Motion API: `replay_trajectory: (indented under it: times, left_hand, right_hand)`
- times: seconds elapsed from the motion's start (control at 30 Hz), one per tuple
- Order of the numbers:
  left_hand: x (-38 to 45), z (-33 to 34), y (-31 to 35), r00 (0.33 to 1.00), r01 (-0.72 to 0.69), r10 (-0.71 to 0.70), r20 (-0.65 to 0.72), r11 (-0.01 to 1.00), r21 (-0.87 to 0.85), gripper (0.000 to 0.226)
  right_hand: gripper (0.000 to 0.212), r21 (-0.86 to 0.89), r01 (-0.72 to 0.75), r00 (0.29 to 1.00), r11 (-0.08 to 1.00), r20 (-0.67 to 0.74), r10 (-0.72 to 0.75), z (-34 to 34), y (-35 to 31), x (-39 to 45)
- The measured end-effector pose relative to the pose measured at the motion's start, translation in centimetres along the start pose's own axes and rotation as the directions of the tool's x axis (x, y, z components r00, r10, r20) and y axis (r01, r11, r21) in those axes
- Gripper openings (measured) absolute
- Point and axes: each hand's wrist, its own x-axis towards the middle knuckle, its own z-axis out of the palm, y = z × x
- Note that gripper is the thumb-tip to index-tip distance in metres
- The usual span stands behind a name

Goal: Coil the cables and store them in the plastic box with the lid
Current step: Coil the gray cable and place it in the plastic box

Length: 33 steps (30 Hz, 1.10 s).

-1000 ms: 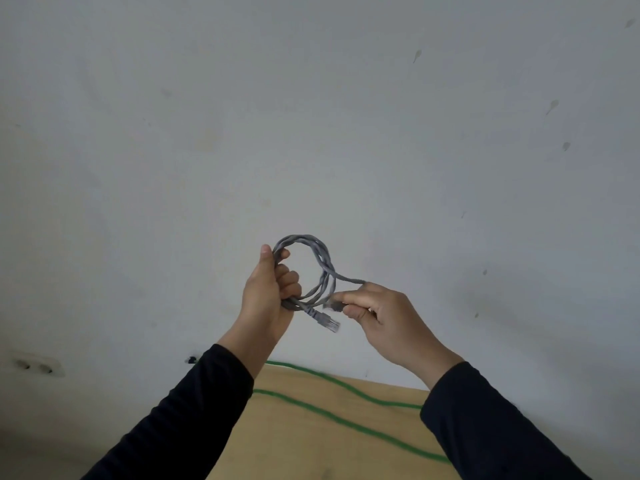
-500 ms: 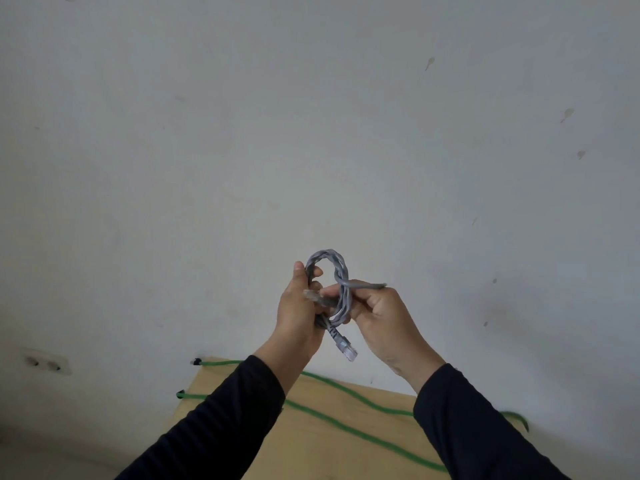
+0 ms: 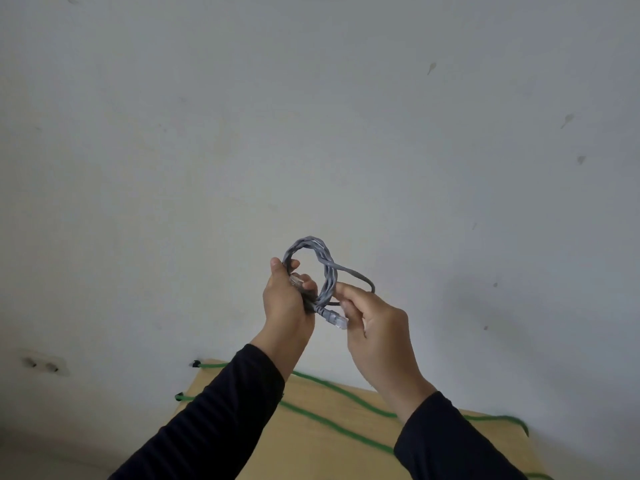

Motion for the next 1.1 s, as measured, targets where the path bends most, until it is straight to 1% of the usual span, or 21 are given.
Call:
replay_trajectory:
  times: [0.03,0.1,0.17,0.23,0.3,0.4,0.47,0.5,0.53,0.57,0.6,0.63,0.7,0.73,0.77,0.83,0.9,0.97,1.1]
  left_hand:
    - [0.2,-0.1,0.3,0.999,-0.042,0.043,-0.013,0.998,0.036,0.038]
    - [0.4,-0.3,0.7,0.989,-0.141,0.146,-0.016,0.976,0.163,0.039]
    - [0.0,-0.4,0.5,0.974,-0.225,0.225,0.032,0.929,0.293,0.04]
    - [-0.9,-0.5,-0.2,0.953,-0.303,0.278,0.121,0.868,0.393,0.04]
    - [-1.6,-0.5,-0.8,0.933,-0.358,0.297,0.204,0.82,0.446,0.038]
    - [-2.0,-0.7,-1.0,0.918,-0.372,0.248,0.308,0.806,0.46,0.037]
    - [-2.0,-1.0,-1.0,0.909,-0.381,0.223,0.353,0.786,0.486,0.037]
    - [-1.8,-1.2,-1.1,0.908,-0.386,0.219,0.358,0.769,0.51,0.038]
    - [-1.6,-1.4,-1.2,0.911,-0.386,0.222,0.348,0.756,0.529,0.038]
    - [-1.2,-1.6,-1.2,0.918,-0.377,0.232,0.321,0.758,0.532,0.038]
    - [-0.7,-1.8,-1.1,0.931,-0.353,0.238,0.277,0.783,0.512,0.038]
    - [-0.2,-2.2,-0.8,0.947,-0.313,0.232,0.223,0.825,0.469,0.038]
    - [0.8,-2.9,0.1,0.972,-0.223,0.183,0.145,0.912,0.344,0.038]
    - [1.0,-3.2,0.4,0.978,-0.187,0.151,0.141,0.938,0.293,0.038]
    - [1.0,-3.3,0.7,0.979,-0.165,0.126,0.16,0.95,0.264,0.038]
    - [0.5,-2.9,0.7,0.967,-0.165,0.107,0.231,0.954,0.251,0.038]
    - [-0.1,-2.2,0.3,0.952,-0.187,0.112,0.284,0.949,0.255,0.038]
    - [-0.2,-2.0,0.2,0.95,-0.202,0.124,0.286,0.943,0.265,0.038]
    - [-0.1,-2.4,-0.3,0.958,-0.201,0.127,0.259,0.938,0.284,0.038]
  right_hand:
    - [0.025,-0.02,0.061,0.998,0.998,-0.032,-0.062,-0.3,-0.2,0.0]
    - [0.021,-0.044,0.163,0.983,0.986,-0.079,-0.167,-0.7,-0.6,0.2]
    - [0.023,-0.057,0.216,0.973,0.975,-0.068,-0.22,-0.5,-0.9,0.7]
    - [0.028,-0.058,0.212,0.977,0.976,-0.012,-0.213,0.1,-1.2,1.0]
    - [0.026,-0.079,0.19,0.982,0.979,0.011,-0.189,0.4,-1.4,1.0]
    - [0.018,-0.085,0.15,0.989,0.985,0.026,-0.149,0.3,-1.0,1.1]
    - [0.013,-0.075,0.125,0.99,0.989,0.078,-0.119,0.1,-1.1,1.0]
    - [0.011,-0.042,0.096,0.991,0.994,0.1,-0.092,0.0,-1.4,0.8]
    - [0.01,0.03,0.046,0.992,0.998,0.12,-0.049,-0.2,-1.8,0.7]
    - [0.01,0.143,-0.024,0.99,0.989,0.141,0.004,-0.6,-2.4,0.7]
    - [0.012,0.266,-0.091,0.988,0.96,0.143,0.054,-1.2,-2.8,0.9]
    - [0.016,0.373,-0.135,0.989,0.918,0.114,0.099,-1.9,-2.9,1.2]
    - [0.024,0.491,-0.196,0.979,0.849,0.053,0.195,-3.6,-2.2,2.1]
    - [0.025,0.512,-0.239,0.968,0.825,0.061,0.243,-4.2,-1.6,2.4]
    - [0.026,0.501,-0.29,0.954,0.815,0.088,0.285,-4.5,-0.9,2.6]
    - [0.024,0.413,-0.373,0.928,0.831,0.153,0.341,-4.2,0.0,2.4]
    - [0.02,0.342,-0.415,0.909,0.843,0.187,0.371,-3.6,0.4,1.9]
    - [0.016,0.311,-0.421,0.907,0.852,0.168,0.386,-3.2,0.5,1.6]
    - [0.008,0.298,-0.386,0.922,0.873,0.113,0.369,-3.0,0.6,1.5]
